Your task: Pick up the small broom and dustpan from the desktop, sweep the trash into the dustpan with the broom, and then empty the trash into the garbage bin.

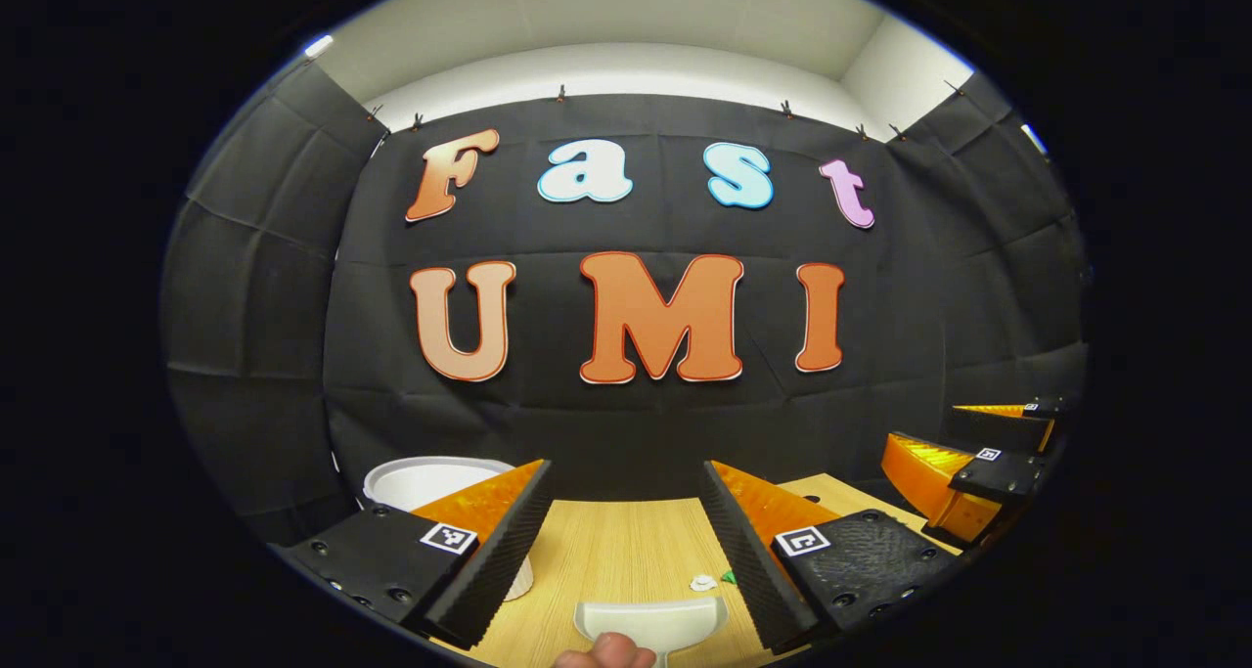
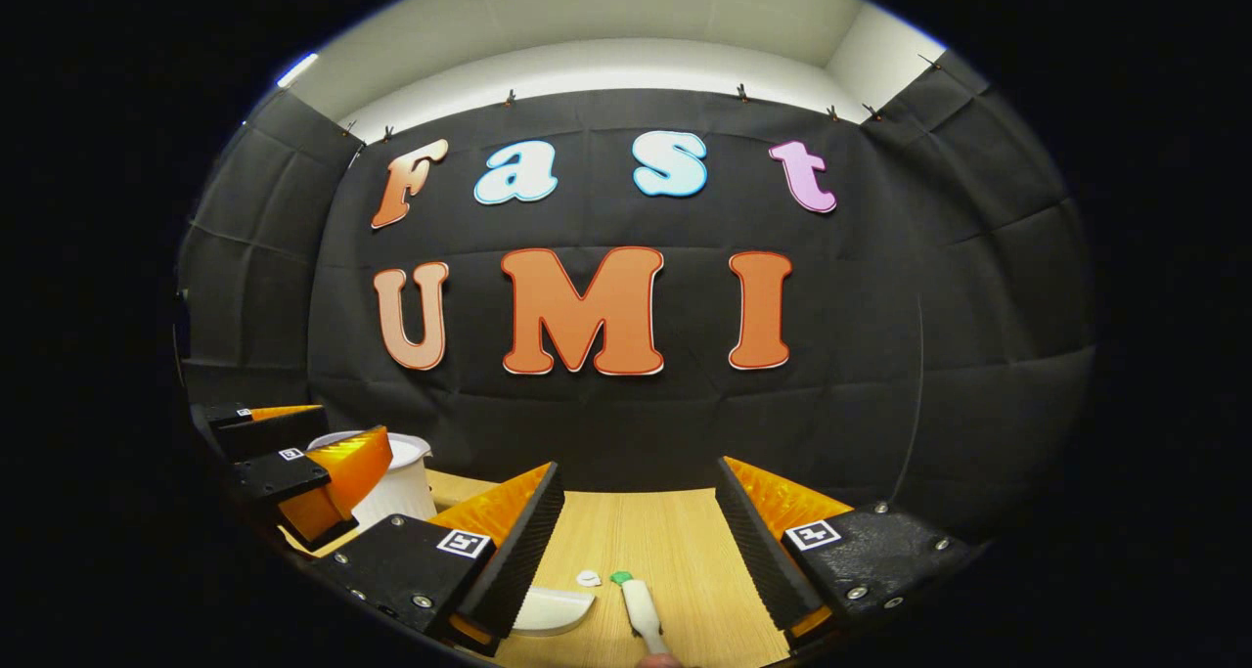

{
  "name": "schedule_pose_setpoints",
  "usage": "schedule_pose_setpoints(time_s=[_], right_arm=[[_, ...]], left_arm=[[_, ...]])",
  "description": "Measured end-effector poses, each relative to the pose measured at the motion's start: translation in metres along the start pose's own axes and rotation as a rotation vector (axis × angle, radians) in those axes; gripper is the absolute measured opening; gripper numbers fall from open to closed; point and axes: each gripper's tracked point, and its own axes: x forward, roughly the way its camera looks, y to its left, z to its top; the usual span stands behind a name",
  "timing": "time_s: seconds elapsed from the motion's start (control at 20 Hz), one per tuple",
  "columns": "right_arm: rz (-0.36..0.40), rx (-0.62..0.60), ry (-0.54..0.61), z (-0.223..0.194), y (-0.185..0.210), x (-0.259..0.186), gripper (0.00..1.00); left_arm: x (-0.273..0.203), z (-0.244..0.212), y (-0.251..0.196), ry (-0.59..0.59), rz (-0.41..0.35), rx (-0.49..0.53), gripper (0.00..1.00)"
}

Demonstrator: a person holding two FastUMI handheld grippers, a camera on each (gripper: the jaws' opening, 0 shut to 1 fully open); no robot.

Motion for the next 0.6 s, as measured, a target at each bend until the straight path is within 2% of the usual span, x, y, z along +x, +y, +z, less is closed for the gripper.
schedule_pose_setpoints(time_s=[0.35, 0.45, 0.6], right_arm=[[-0.052, -0.029, 0.107, -0.036, 0.019, 0.001, 0.93], [-0.066, -0.054, 0.160, -0.056, 0.021, 0.002, 0.93], [-0.038, -0.051, 0.289, -0.093, 0.022, 0.006, 0.94]], left_arm=[[0.004, -0.031, 0.018, 0.077, -0.063, -0.037, 0.95], [0.003, -0.052, 0.018, 0.135, -0.090, -0.050, 0.95], [0.006, -0.093, 0.010, 0.275, -0.111, -0.082, 0.95]])
